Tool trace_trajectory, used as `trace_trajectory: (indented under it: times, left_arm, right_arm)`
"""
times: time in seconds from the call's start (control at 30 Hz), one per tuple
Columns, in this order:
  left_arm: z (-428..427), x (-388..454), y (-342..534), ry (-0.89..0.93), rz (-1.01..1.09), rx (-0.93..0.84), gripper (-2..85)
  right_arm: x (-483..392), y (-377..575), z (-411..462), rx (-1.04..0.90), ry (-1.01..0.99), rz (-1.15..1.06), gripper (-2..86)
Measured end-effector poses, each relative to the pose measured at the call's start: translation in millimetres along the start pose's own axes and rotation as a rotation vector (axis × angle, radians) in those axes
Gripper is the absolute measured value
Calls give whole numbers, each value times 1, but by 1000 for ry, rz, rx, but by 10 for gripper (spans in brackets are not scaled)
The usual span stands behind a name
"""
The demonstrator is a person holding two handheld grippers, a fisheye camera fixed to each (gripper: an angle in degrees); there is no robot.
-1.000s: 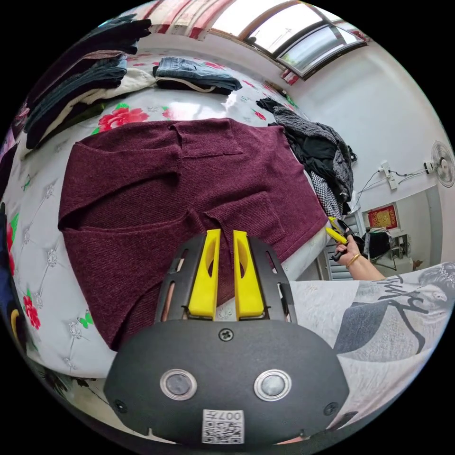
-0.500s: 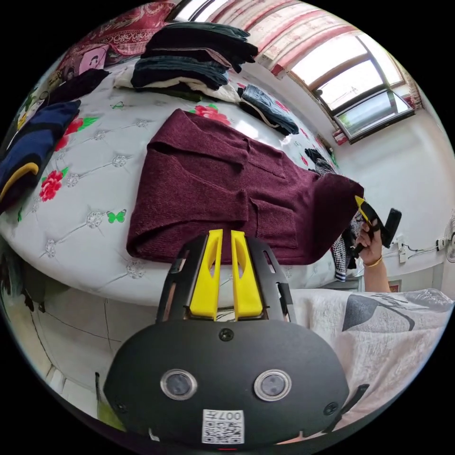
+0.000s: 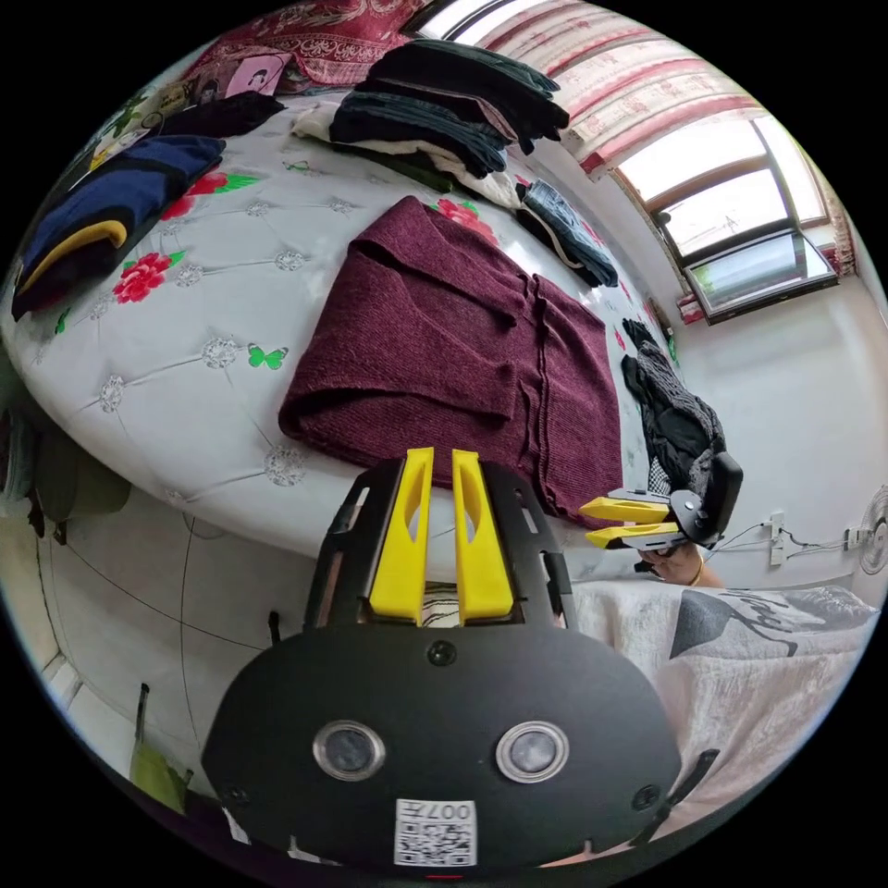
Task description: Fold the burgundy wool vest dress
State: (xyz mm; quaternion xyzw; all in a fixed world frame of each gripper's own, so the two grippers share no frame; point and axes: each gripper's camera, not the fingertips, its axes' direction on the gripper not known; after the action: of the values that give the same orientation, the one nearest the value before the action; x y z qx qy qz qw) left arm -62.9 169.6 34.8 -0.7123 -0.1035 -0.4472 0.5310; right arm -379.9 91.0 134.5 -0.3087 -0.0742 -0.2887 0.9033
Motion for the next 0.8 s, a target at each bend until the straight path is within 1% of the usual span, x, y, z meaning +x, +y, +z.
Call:
trace_trajectory:
  times: [0.1, 0.17, 0.23, 0.27, 0.37, 0.43, 0.47, 0.53, 0.57, 0.63, 0.7, 0.73, 0.77, 0.8]
  left_arm:
    - [-13, -21, -5, -33, -68, 70, 56]
    - [-17, -30, -9, -74, -79, 94, 68]
    - [-15, -37, -16, -105, -78, 96, 82]
    - [-11, -42, -21, -113, -74, 91, 92]
    - [10, -50, -36, -115, -72, 28, 120]
    - [26, -52, -42, -149, -70, -26, 134]
    - [38, -51, -45, -192, -72, -70, 134]
    - [43, -44, -44, -259, -45, -54, 125]
    - [47, -40, -45, -307, -36, -62, 117]
    - [55, -30, -46, -381, 4, -88, 108]
    - [65, -20, -48, -450, 63, -121, 91]
    - [67, -18, -48, -441, 79, -125, 85]
    - [70, -18, -48, -405, 71, -125, 61]
    - [71, -19, -48, -401, 64, -121, 49]
  right_arm:
    - [-10, -15, -14, 55, 38, -34, 44]
    - [-4, -34, -27, 106, 60, -16, 50]
    - [14, -74, -41, 186, 49, 30, 61]
    - [20, -86, -42, 200, 46, 41, 65]
    - [48, -164, -33, 247, 60, 112, 80]
    - [74, -234, -9, 266, 61, 181, 92]
    - [81, -252, -1, 263, 54, 199, 95]
    - [104, -322, 41, 215, 21, 253, 108]
    - [108, -339, 53, 197, 19, 265, 111]
    - [116, -394, 99, 135, 49, 295, 126]
    - [118, -426, 134, 71, 108, 318, 138]
    - [119, -442, 158, 18, 151, 326, 144]
    - [119, -449, 170, -14, 169, 330, 146]
    - [118, -458, 190, -65, 241, 337, 144]
